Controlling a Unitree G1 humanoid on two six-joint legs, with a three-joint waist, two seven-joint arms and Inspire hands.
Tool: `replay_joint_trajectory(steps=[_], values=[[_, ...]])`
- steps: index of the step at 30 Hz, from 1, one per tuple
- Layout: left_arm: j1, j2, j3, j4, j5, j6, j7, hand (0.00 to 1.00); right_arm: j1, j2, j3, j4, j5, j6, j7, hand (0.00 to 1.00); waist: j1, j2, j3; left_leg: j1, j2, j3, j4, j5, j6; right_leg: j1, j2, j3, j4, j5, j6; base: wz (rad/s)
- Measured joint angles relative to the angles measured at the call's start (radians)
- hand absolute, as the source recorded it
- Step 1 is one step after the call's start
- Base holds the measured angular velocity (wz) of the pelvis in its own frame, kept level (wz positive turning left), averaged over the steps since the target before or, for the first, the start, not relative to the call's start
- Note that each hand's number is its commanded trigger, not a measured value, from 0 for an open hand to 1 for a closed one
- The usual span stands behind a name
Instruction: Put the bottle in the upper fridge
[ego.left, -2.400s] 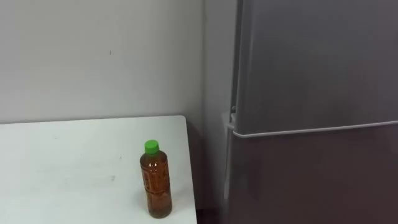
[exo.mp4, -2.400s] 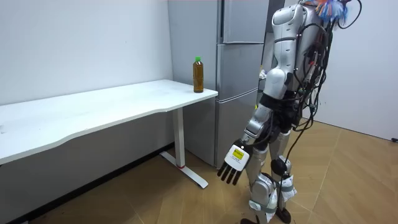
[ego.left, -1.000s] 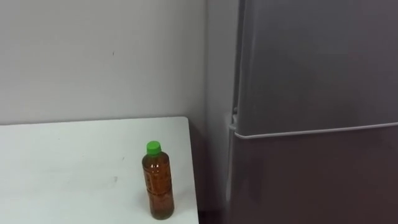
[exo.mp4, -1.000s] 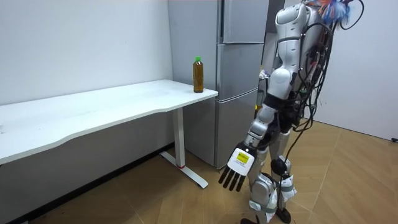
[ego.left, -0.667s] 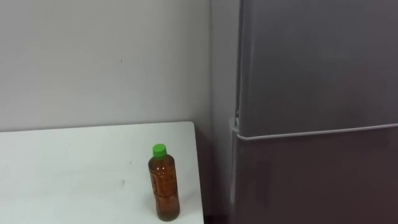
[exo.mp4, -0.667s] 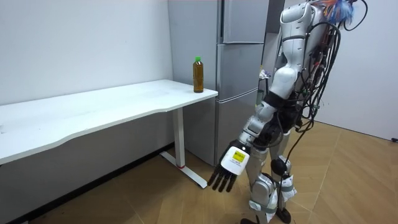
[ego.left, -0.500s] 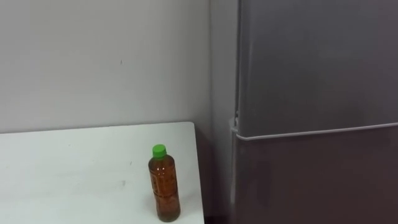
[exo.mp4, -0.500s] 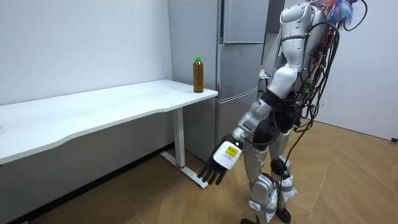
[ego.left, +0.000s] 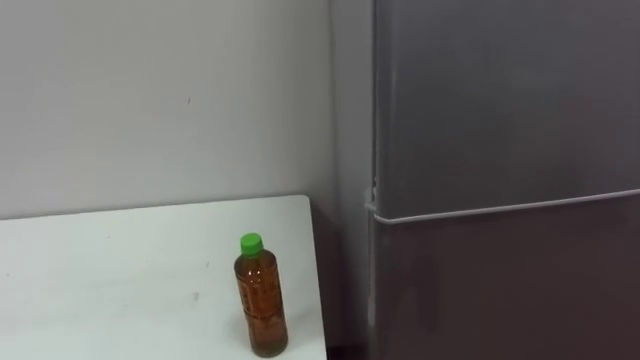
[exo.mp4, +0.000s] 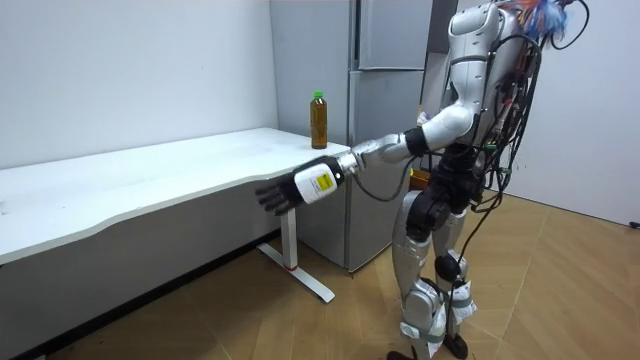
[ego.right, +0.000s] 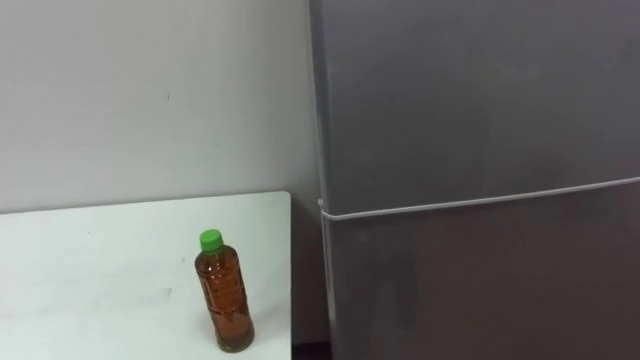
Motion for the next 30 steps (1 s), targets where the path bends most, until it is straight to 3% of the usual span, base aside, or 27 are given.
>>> replay_joint_trajectory(steps=[5,6,8,17,21,25,30], values=[[-0.003,0.000,0.038,-0.185,0.011,-0.003,0.033,0.00,0.021,0.013,0.000,-0.004,0.000,-0.002,0.000,0.00,-0.001,-0.004,-0.0028,0.003,0.000,-0.001,0.000,0.000,0.000,0.005,0.001,-0.001,-0.001,0.000,0.000,0.00],[-0.003,0.001,0.038,-0.209,0.011,-0.003,0.040,0.00,0.024,0.015,0.000,-0.003,0.002,-0.002,-0.001,0.00,-0.002,0.007,-0.0038,0.004,0.000,-0.002,0.001,0.000,0.000,0.006,0.001,-0.001,-0.001,0.000,0.000,0.00],[-0.010,0.001,0.037,-0.292,0.011,-0.003,0.046,0.00,0.025,0.021,0.000,-0.002,0.005,-0.001,-0.003,0.00,-0.001,-0.001,0.0014,0.004,-0.001,-0.002,0.005,0.000,0.000,0.007,0.000,-0.001,-0.003,0.000,0.000,0.00],[-0.097,0.001,0.016,-0.409,0.062,-0.002,0.027,0.00,0.011,0.027,0.003,0.001,-0.014,0.001,-0.001,0.00,-0.012,0.000,0.0047,-0.001,0.000,-0.010,0.012,0.000,0.000,0.007,0.000,-0.004,-0.001,0.000,0.000,0.02],[-0.106,0.001,0.006,-0.494,0.061,-0.002,0.016,0.00,-0.005,0.029,0.003,0.007,-0.017,0.002,-0.002,0.00,-0.033,-0.002,0.0045,-0.011,0.000,-0.013,0.018,0.000,0.000,0.002,-0.001,-0.005,0.000,0.000,-0.001,0.01],[-0.140,0.003,-0.031,-0.532,0.059,-0.002,-0.030,0.00,-0.007,0.029,0.011,0.007,-0.018,0.002,-0.001,0.00,-0.041,-0.007,0.0052,-0.017,0.000,-0.010,0.021,0.000,0.000,-0.005,-0.002,-0.004,0.002,0.001,-0.001,0.00],[-0.193,0.002,-0.081,-0.533,0.057,0.006,-0.124,0.00,-0.023,0.029,0.034,0.009,-0.017,0.002,0.004,0.00,-0.056,-0.011,0.0131,-0.020,0.001,-0.007,0.027,0.000,0.000,-0.005,-0.002,-0.003,0.003,0.001,-0.001,-0.01]])
